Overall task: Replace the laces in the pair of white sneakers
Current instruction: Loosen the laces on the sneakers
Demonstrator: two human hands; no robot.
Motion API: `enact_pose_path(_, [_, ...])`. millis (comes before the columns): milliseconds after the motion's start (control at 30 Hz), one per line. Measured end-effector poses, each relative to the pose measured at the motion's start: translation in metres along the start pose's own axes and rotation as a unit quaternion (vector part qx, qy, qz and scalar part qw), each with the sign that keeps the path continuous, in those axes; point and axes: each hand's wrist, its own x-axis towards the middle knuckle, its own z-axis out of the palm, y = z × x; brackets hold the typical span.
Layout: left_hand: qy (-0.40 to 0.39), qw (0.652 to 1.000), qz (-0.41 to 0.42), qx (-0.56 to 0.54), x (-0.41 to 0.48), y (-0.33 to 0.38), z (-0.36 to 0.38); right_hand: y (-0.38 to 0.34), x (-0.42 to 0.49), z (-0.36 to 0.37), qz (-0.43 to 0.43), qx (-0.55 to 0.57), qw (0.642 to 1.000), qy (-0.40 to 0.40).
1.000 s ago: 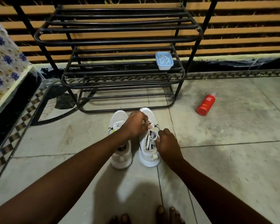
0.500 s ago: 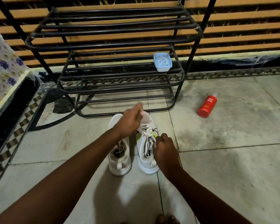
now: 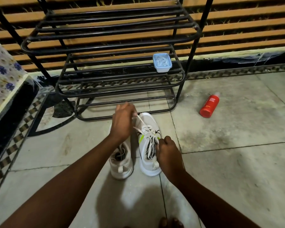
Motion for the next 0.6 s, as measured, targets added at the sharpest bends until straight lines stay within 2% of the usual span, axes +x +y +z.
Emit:
enact_pose_path(67, [0.064,0.986,-0.111,-0.104,0.001,-0.005,-0.008,-0.001,0.000,0.000,0.000,-0.008,1.000,0.002])
enact_pose_path(100, [0.068,0.965,-0.177,-0.181,0.002,-0.005,-0.009,-0.003,0.000,-0.001,0.001,-0.011,1.000,0.004])
enact_pose_path(133, [0.054,0.923,-0.247,-0.291,0.003,0.000,-0.008,-0.005,0.000,-0.001,0.001,-0.008,1.000,0.008])
enact_pose_path(200, [0.028,0.795,-0.349,-0.495,0.000,0.014,-0.004,-0.009,0.000,-0.002,0.000,-0.001,1.000,0.013])
enact_pose_path(233, [0.019,0.769,-0.363,-0.525,-0.002,0.019,-0.002,-0.009,0.000,-0.001,-0.001,-0.002,1.000,0.014])
enact_pose_path(267, [0.009,0.794,-0.335,-0.508,-0.006,0.021,-0.002,-0.009,-0.001,-0.001,-0.003,-0.004,1.000,0.015])
enact_pose_path(300, [-0.007,0.864,-0.259,-0.431,-0.008,0.020,-0.002,-0.008,-0.001,-0.001,-0.007,-0.006,1.000,0.013])
enact_pose_path(333, [-0.051,0.933,-0.139,-0.328,-0.011,0.018,-0.003,-0.008,-0.001,-0.001,-0.012,-0.011,1.000,0.011])
enact_pose_path(367, [-0.125,0.972,-0.010,-0.196,-0.013,0.018,-0.006,-0.007,-0.001,-0.002,-0.016,-0.017,1.000,0.008])
enact_pose_path(400, [-0.198,0.973,0.095,-0.064,-0.014,0.016,-0.006,-0.006,-0.002,-0.002,-0.018,-0.024,1.000,0.004])
enact_pose_path(433, [-0.254,0.953,0.160,0.033,-0.014,0.015,-0.006,-0.005,-0.002,-0.004,-0.017,-0.026,1.000,-0.004])
enact_pose_path(467, [-0.281,0.936,0.195,0.086,-0.016,0.014,-0.004,-0.005,-0.001,-0.003,-0.014,-0.027,0.999,-0.010])
enact_pose_path(533, [-0.286,0.930,0.206,0.105,-0.016,0.016,-0.005,-0.004,0.000,-0.002,-0.007,-0.033,0.999,-0.021])
enact_pose_path(600, [-0.272,0.940,0.185,0.094,-0.014,0.015,-0.006,-0.006,-0.001,-0.003,-0.009,-0.042,0.999,-0.024])
